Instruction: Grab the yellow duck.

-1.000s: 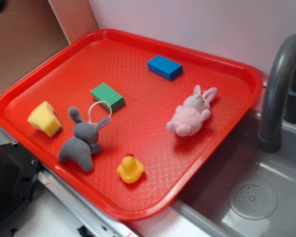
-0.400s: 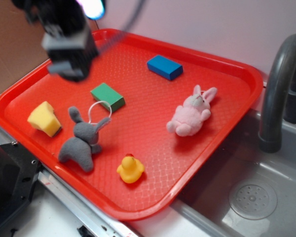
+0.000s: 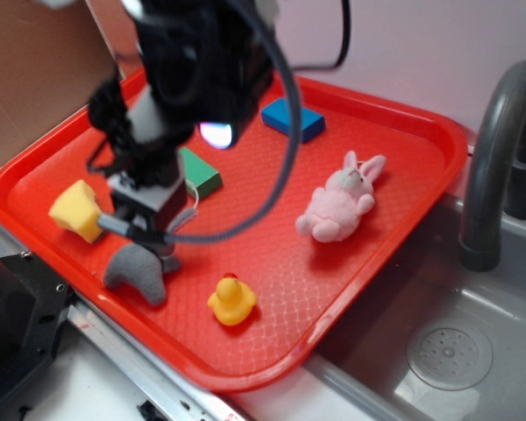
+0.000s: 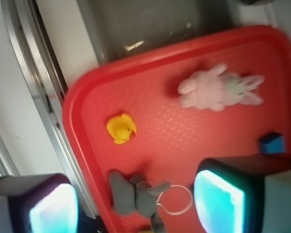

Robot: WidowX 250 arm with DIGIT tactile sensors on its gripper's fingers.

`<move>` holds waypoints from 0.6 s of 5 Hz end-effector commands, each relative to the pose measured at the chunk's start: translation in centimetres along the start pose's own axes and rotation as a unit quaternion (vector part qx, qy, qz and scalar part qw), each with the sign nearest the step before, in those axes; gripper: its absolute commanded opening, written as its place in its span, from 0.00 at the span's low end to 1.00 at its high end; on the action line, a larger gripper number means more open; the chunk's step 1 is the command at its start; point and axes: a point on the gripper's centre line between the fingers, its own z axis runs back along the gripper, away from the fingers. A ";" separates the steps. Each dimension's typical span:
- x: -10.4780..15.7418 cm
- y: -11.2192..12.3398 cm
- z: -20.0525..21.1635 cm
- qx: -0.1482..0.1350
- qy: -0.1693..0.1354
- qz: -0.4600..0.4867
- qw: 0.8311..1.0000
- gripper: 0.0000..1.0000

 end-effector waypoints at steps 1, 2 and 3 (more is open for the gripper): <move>-0.6 -1.1 -3.2 -0.021 0.008 -0.039 0.999 1.00; -0.2 -1.3 -5.3 -0.003 0.018 -0.044 0.999 1.00; -0.1 -1.1 -7.1 0.012 0.040 -0.045 0.998 1.00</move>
